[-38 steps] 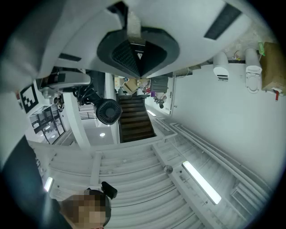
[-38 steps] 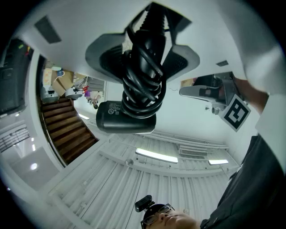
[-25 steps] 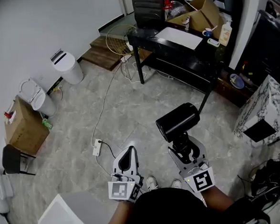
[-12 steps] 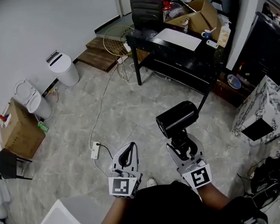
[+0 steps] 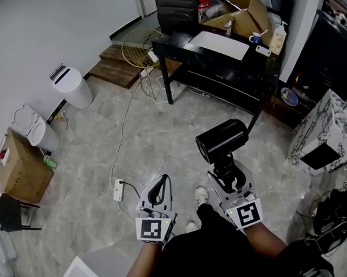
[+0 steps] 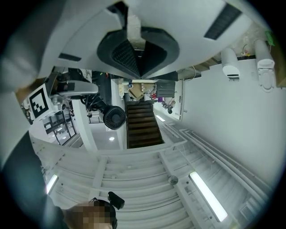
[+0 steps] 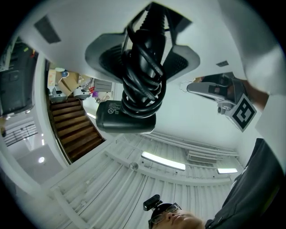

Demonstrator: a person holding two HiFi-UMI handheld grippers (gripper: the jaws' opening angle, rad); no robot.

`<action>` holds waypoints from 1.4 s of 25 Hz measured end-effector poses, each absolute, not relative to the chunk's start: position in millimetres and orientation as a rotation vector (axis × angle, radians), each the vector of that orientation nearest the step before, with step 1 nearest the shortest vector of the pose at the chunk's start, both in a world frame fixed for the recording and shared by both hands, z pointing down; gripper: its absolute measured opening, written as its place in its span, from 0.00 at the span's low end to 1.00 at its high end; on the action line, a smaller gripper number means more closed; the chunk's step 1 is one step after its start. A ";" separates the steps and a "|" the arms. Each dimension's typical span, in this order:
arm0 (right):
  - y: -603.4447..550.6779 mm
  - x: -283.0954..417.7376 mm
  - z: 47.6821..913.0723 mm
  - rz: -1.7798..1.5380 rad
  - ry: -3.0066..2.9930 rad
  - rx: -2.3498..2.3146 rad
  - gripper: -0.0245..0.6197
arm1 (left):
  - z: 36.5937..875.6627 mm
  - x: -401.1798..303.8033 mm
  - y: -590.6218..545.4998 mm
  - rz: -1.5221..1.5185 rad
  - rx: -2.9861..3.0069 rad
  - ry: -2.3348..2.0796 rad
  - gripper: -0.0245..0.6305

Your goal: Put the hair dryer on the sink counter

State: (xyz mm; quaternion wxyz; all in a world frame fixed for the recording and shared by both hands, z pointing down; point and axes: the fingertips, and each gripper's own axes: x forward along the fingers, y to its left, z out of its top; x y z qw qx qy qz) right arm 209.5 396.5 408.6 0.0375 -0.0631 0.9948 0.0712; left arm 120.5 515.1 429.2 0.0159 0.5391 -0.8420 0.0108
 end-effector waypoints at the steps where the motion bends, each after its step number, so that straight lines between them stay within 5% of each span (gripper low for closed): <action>1: 391.2 203.3 412.1 0.216 3.055 -0.194 0.44 | 432.3 113.9 509.9 0.022 1.675 -2.609 0.03; 35: 166.1 46.7 409.5 0.270 3.086 -0.286 0.44 | 405.8 -59.8 297.0 -0.107 1.681 -2.691 0.03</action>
